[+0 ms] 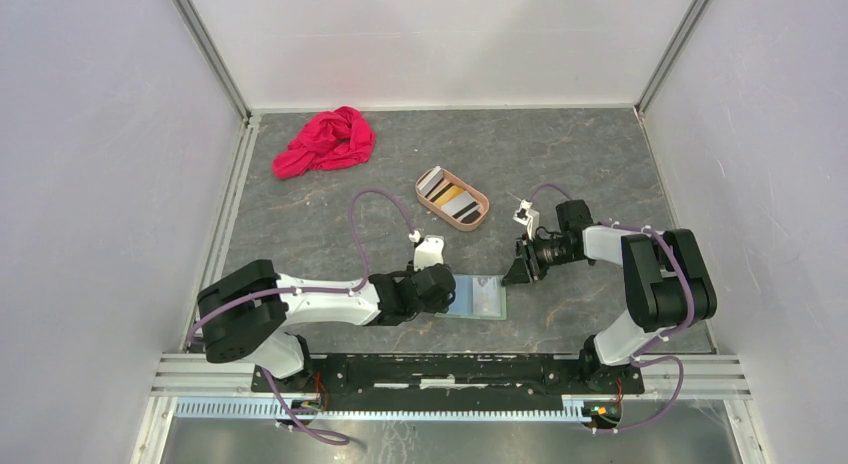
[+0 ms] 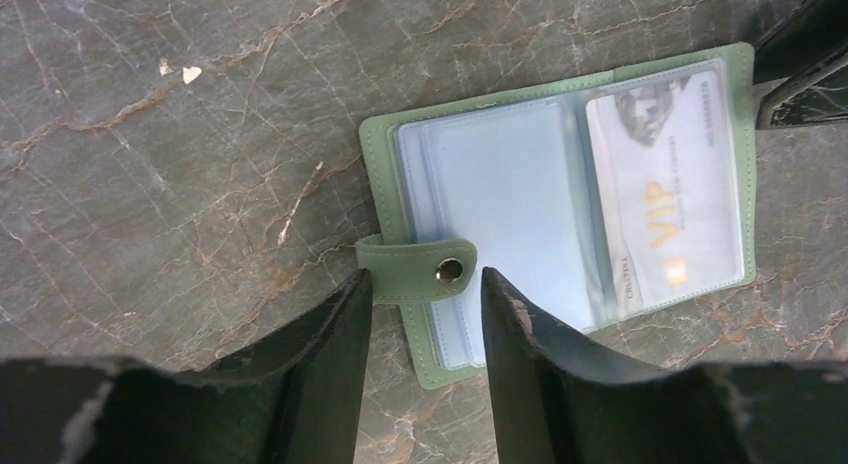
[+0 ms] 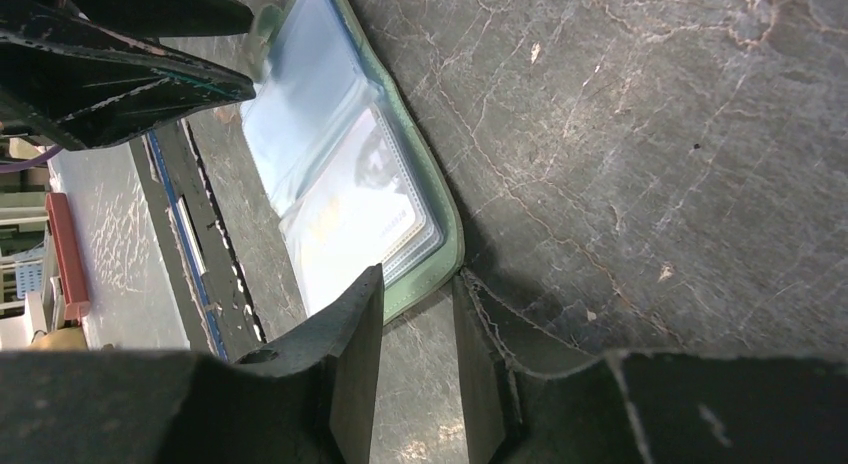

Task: Put the credit cards into the card holder
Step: Pick up the credit card from the storage box.

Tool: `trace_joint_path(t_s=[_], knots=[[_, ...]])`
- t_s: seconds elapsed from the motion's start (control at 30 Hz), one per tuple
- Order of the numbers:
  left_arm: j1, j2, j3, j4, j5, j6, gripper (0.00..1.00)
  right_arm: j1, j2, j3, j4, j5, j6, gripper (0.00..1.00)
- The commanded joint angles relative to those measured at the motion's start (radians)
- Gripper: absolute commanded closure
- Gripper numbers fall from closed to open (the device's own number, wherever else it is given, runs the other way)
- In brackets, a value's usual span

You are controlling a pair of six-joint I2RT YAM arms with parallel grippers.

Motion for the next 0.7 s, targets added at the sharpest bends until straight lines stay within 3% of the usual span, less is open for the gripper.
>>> trace_joint_path(t_s=[0.0, 0.33, 0.47, 0.53, 0.67], knots=[[0.010, -0.026, -0.022, 0.066, 0.028, -0.046, 0.51, 0.004, -0.013, 0.036, -0.001, -0.022, -0.020, 0.64], [0.012, -0.036, -0.035, 0.096, 0.066, -0.034, 0.68, 0.002, -0.052, 0.041, 0.002, 0.019, -0.026, 0.70], [0.014, -0.063, -0.047, 0.098, 0.086, -0.034, 0.70, -0.004, -0.075, 0.062, -0.033, 0.051, -0.067, 0.61], [0.013, -0.100, -0.058, 0.098, 0.088, -0.034, 0.65, -0.007, -0.094, 0.082, -0.070, 0.083, -0.111, 0.56], [0.021, -0.217, -0.071, 0.089, 0.075, 0.010, 0.38, -0.020, -0.178, 0.098, -0.103, 0.133, -0.170, 0.52]])
